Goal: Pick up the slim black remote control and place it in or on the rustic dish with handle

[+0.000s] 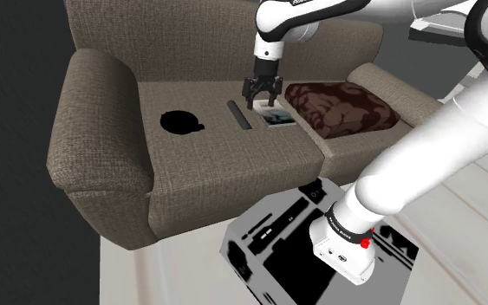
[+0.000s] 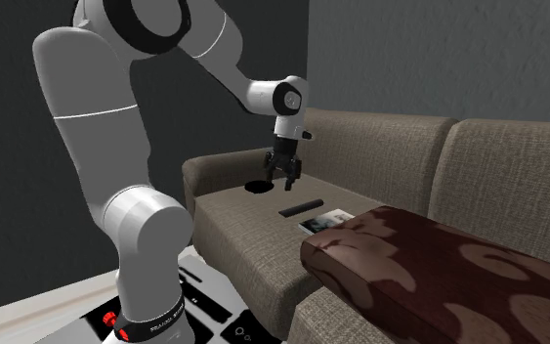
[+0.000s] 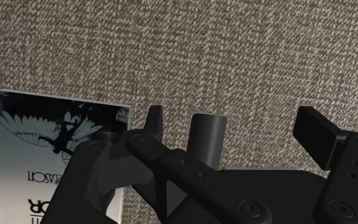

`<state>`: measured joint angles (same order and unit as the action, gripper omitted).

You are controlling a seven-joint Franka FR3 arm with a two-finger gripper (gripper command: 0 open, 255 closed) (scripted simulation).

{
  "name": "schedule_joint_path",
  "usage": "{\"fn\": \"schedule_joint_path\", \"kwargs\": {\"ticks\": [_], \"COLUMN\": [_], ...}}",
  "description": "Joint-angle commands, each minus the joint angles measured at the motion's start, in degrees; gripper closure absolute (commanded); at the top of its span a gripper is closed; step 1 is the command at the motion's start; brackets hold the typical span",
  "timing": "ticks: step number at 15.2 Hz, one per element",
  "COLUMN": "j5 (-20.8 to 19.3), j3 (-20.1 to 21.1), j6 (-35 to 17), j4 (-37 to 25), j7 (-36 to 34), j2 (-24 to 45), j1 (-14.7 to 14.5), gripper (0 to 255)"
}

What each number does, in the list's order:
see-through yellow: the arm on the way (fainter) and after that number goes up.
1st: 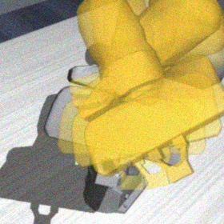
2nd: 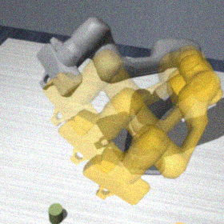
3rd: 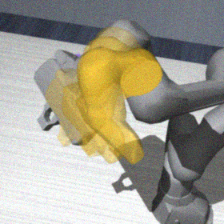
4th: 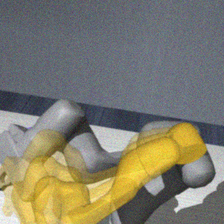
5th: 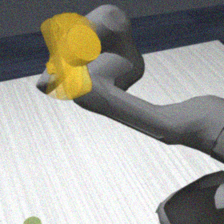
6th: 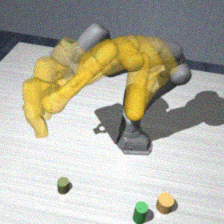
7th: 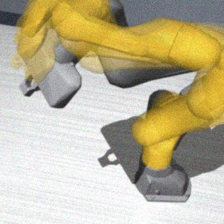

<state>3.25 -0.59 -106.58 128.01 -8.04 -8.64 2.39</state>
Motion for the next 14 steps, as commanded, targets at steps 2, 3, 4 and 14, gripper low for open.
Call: {"fn": "schedule_joint_path", "kwargs": {"ticks": [2,3,4,14], "j5": [0.61,0.82,1.05,2.59], "j3": [-0.43,-0.59,-0.76,-1.48], "j6": [-2.81,-3.55,-4.22,-9.57], "j4": [-4.01,-5.53,-7.11,-14.22], "j7": [-1.03,-1.32,-1.59,-2.78], "j2": [6.45,8.6,10.75,22.68], "j1": [0.45,0.62,0.79,1.63], "gripper": [0,0,0,0]}}
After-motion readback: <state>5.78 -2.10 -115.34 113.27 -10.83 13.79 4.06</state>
